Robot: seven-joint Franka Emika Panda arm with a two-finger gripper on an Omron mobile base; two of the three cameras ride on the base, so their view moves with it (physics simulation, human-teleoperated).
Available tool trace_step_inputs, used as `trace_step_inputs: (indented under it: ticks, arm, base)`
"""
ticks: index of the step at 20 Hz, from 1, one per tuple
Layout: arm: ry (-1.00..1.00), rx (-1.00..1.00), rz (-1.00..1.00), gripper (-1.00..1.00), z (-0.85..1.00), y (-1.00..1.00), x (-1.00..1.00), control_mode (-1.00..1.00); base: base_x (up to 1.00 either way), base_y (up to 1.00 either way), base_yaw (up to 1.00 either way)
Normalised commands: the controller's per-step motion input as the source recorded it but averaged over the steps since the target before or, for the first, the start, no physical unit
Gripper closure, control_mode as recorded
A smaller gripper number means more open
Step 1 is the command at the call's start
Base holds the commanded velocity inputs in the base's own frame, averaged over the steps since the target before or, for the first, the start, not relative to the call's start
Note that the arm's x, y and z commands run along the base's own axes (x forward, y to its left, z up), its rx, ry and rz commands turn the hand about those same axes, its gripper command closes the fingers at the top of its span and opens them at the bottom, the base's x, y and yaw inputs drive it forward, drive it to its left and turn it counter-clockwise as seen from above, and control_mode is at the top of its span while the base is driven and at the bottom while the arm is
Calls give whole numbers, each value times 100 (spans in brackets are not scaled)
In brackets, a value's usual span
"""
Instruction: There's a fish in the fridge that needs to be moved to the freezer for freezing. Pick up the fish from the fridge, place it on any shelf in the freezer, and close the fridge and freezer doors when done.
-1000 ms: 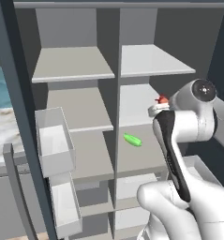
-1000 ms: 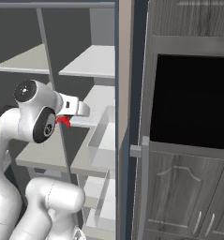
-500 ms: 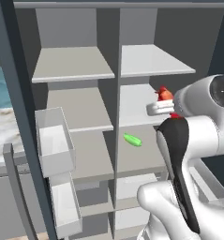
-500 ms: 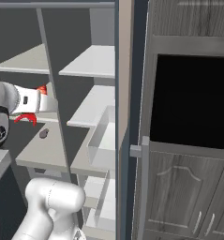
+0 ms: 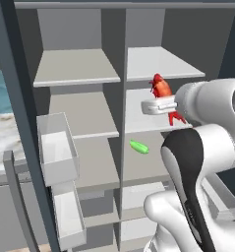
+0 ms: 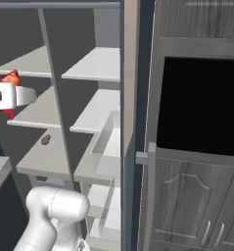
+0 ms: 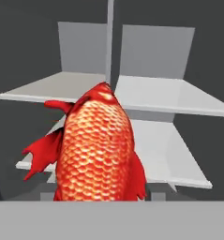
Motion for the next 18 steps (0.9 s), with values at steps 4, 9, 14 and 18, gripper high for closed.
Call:
trace_step_inputs:
  ticks: [4,9,14,18]
  arm:
    - [-11,3,18,100,14,21,33,-100]
    - [-18,0,12,100,3,39,26,-100]
    - [-18,0,0,100,0,42,51,-100]
    - [-2,0,0,100,1,30,69,-100]
  base:
    - [0,0,0]
    - [0,0,0]
    - [0,0,0]
    - [0,0,0]
